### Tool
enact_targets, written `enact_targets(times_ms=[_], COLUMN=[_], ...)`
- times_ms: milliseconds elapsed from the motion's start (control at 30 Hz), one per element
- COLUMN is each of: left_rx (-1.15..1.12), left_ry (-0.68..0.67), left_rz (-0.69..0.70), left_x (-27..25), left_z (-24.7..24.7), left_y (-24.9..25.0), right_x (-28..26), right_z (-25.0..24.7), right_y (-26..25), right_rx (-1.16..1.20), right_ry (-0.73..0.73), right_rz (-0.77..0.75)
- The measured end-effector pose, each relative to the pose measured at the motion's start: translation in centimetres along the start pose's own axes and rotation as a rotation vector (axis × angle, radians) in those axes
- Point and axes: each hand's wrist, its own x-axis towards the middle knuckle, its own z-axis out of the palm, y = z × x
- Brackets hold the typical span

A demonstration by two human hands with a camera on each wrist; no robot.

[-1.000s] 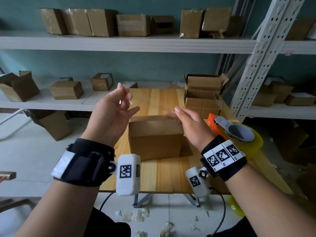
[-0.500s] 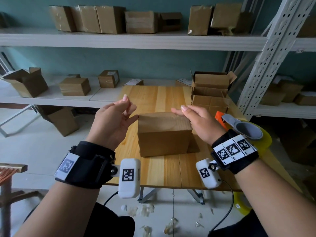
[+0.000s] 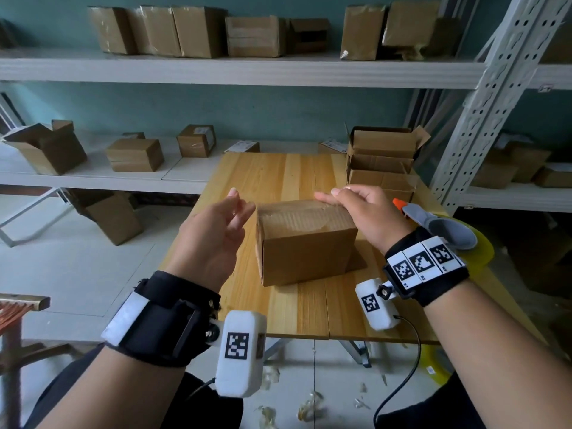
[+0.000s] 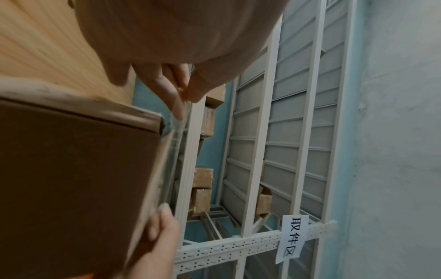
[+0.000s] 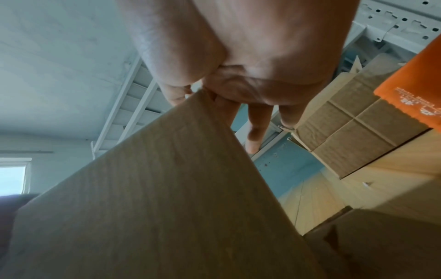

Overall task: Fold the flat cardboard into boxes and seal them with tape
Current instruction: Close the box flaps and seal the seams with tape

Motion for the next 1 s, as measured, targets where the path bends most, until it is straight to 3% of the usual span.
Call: enact_targets(times_ms=[200,433,700,1000], left_rx=[-0.019,-0.355,-0.260,-0.132], left_ry=[-0.033,-0.067,-0.106,-0.058], left_rz=[0.030,-0.122,-0.099,-0.008], left_x=[-2.5,-3.2,-1.1,0.7], left_z=[0.6,2.5,2.2,1.8], left_y=[2.3,1.5,0.9,0.7], right_x=[0.1,0.3,0.3,0.2], right_z=[1.1,0.7,-0.1,-0.3], right_y=[0.3,-0.1,-0.3,-0.9], right_rx=[-0.012,0.053,0.136,0.123], right_ry=[0.013,-0.016,-0.047,-0.051], right_rz=[-0.028,0.056,0.099,0.111])
